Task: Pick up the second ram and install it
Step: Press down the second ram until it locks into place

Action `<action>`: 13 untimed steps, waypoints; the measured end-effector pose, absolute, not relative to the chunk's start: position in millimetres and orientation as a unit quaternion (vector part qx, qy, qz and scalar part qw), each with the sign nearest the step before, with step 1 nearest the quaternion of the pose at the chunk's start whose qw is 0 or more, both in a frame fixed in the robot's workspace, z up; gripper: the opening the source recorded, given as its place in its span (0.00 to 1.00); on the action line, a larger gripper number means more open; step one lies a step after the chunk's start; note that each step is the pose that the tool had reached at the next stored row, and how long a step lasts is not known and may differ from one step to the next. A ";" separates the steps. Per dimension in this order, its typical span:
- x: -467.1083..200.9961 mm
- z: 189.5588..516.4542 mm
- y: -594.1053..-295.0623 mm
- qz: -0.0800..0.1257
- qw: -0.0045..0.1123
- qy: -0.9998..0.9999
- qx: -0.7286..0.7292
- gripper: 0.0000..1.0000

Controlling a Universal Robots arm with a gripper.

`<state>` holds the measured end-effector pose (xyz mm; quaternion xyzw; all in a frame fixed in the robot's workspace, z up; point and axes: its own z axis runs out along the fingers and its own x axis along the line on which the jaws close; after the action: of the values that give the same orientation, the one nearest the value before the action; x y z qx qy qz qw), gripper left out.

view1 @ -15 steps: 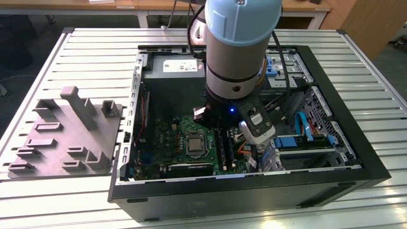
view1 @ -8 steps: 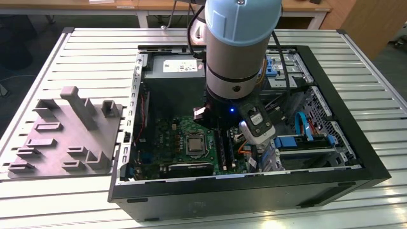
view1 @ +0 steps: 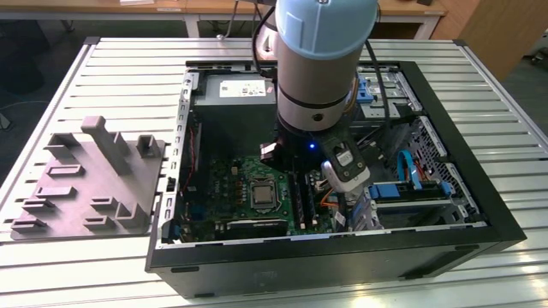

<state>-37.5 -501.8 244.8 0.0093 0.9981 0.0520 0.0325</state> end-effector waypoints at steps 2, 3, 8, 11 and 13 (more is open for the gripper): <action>-37.5 244.8 -499.1 0.050 0.032 0.998 0.009 0.10; -37.5 244.7 -497.6 0.049 0.032 0.998 0.009 0.10; -37.5 244.6 -489.8 0.043 0.033 0.998 0.009 0.10; -37.5 244.5 -484.4 0.040 0.033 0.999 0.009 0.10; -37.5 244.2 -480.6 0.038 0.033 0.999 0.009 0.10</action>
<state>-37.5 -480.6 244.2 0.0089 0.9987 0.0384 0.0326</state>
